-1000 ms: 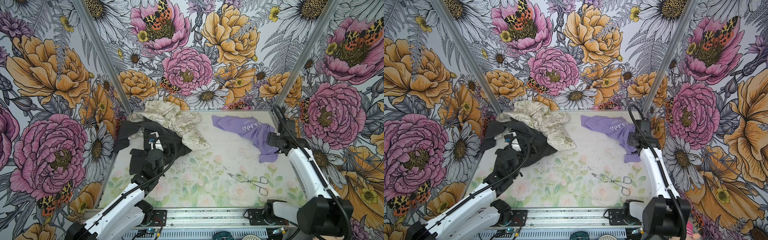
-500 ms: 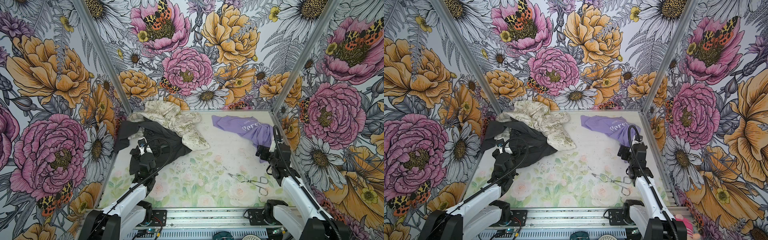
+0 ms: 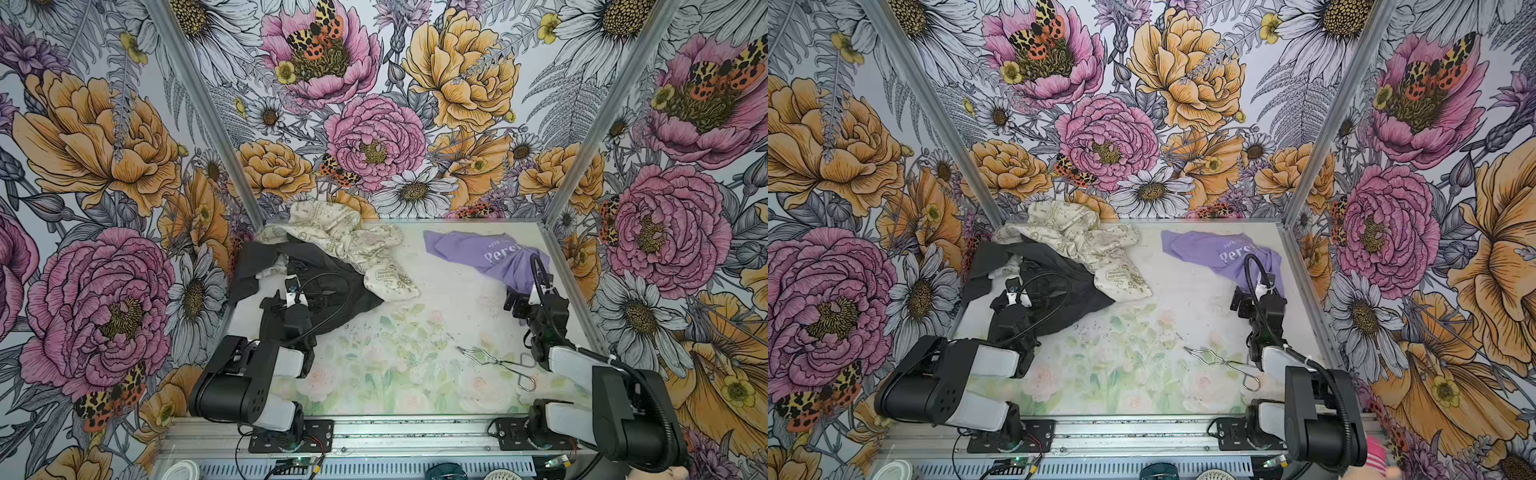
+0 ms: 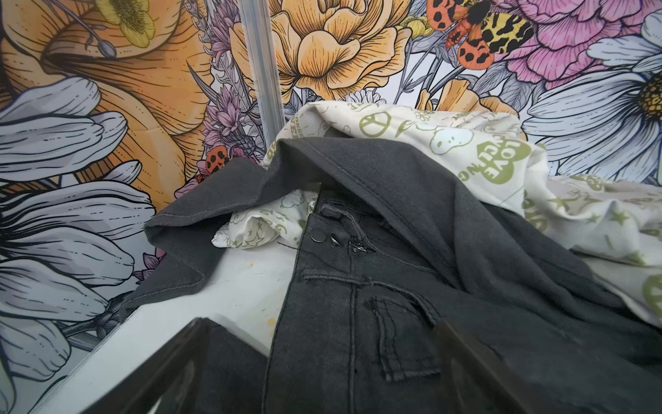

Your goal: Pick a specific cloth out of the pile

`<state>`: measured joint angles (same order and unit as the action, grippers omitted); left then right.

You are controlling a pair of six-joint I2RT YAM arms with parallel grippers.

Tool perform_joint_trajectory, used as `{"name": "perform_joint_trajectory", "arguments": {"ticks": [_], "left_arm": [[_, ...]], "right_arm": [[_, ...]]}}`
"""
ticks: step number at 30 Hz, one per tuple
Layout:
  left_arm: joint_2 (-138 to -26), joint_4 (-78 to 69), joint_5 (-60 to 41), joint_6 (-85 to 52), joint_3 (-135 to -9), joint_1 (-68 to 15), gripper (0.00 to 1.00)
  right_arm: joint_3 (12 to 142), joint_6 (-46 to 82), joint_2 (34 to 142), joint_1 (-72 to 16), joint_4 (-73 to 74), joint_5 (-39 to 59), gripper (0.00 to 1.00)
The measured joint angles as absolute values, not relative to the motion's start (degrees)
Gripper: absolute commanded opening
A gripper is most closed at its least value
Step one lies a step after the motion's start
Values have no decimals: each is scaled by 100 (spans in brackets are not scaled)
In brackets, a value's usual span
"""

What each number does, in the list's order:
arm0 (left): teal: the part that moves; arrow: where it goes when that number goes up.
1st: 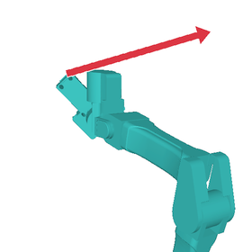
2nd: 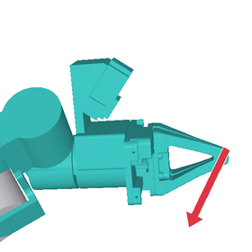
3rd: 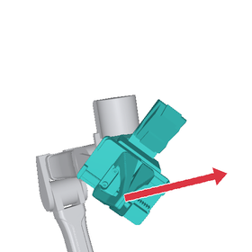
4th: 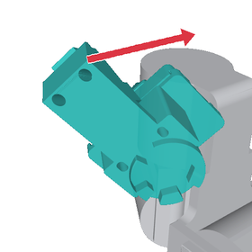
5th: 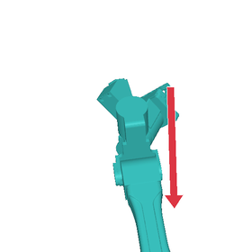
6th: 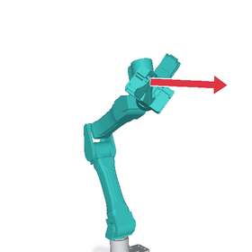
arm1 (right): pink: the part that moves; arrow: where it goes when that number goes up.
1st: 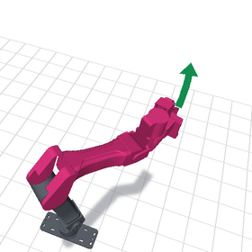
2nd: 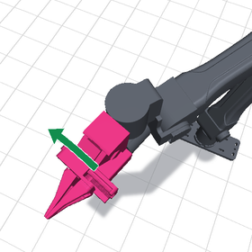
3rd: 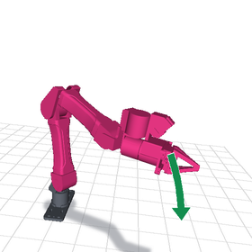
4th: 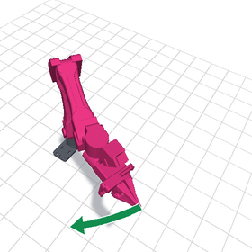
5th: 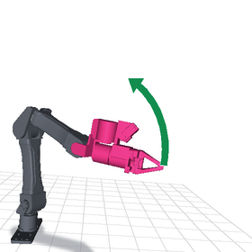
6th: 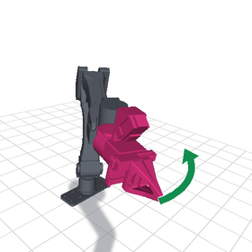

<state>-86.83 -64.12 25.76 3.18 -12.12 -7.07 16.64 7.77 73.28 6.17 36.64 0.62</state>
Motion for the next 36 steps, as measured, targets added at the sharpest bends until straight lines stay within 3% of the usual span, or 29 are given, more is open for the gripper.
{"name": "perform_joint_trajectory", "arguments": {"ticks": [11, 36], "left_arm": [[-8989, -6580, 2193, 316, -1527, -607, 99], [-8986, -5756, 1973, 185, -1964, -346, 99]], "right_arm": [[1802, 722, 8783, 617, 5162, 388, 99], [2012, 714, 8812, 482, 5253, 193, 99]]}}
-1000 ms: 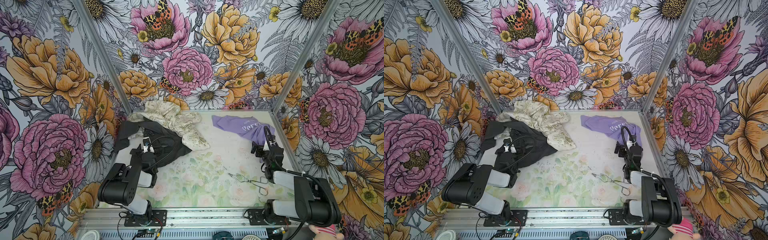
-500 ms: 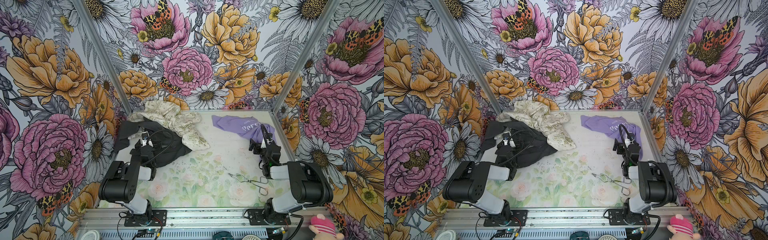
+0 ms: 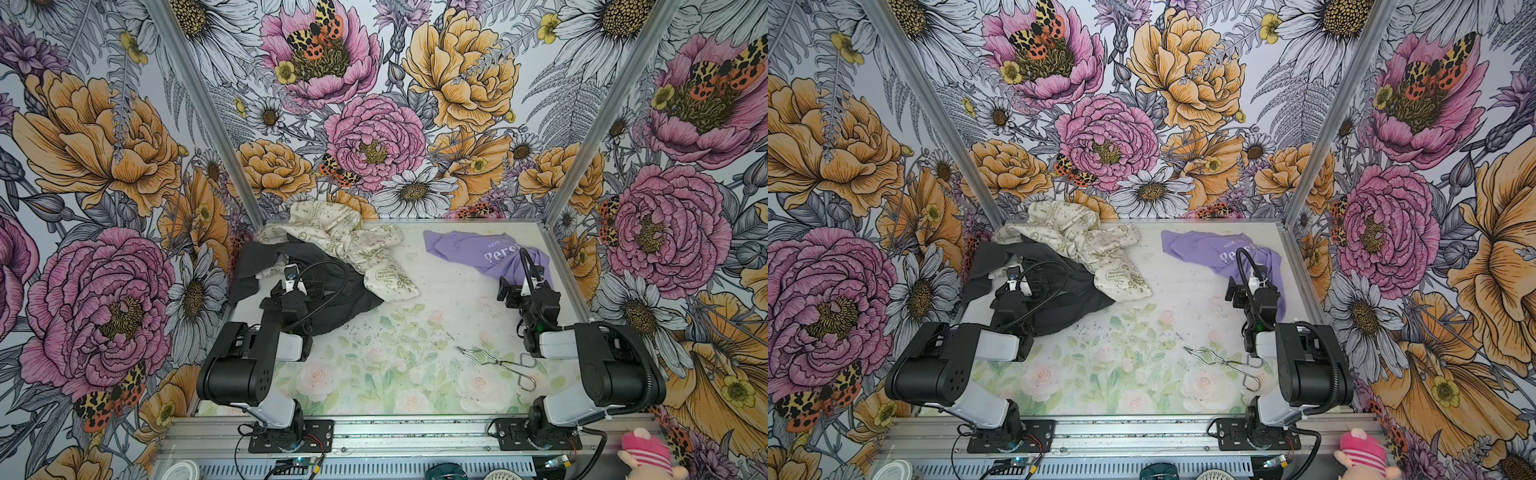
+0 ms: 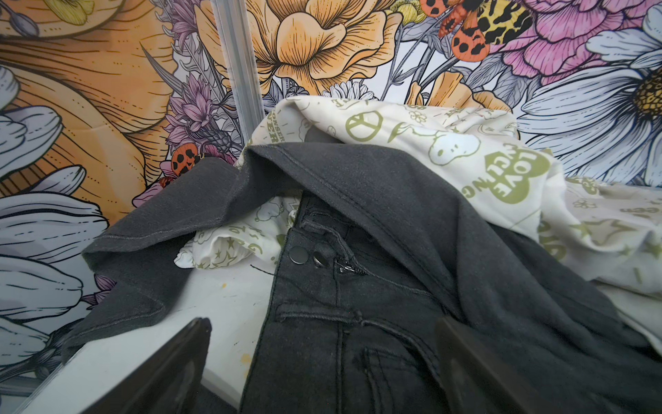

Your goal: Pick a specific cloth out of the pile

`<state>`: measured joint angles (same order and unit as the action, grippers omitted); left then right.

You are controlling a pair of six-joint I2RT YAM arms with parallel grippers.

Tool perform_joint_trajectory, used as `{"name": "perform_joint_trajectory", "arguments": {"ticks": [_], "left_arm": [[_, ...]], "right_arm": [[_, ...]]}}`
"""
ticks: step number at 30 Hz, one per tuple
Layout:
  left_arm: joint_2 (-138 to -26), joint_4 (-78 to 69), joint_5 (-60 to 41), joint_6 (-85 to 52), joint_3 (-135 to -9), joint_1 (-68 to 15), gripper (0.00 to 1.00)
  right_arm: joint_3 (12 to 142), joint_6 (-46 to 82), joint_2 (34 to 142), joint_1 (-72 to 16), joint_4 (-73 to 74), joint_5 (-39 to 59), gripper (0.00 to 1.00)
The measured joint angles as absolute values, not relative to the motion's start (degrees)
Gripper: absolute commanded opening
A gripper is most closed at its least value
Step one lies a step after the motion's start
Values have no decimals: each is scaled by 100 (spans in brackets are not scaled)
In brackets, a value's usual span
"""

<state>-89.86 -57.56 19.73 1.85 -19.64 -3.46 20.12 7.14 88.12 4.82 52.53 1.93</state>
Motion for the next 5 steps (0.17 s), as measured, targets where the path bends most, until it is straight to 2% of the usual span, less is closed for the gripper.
{"name": "perform_joint_trajectory", "arguments": {"ticks": [5], "left_arm": [[-8986, -5708, 1935, 185, -1964, -346, 99]], "right_arm": [[2012, 714, 8812, 482, 5253, 193, 100]]}}
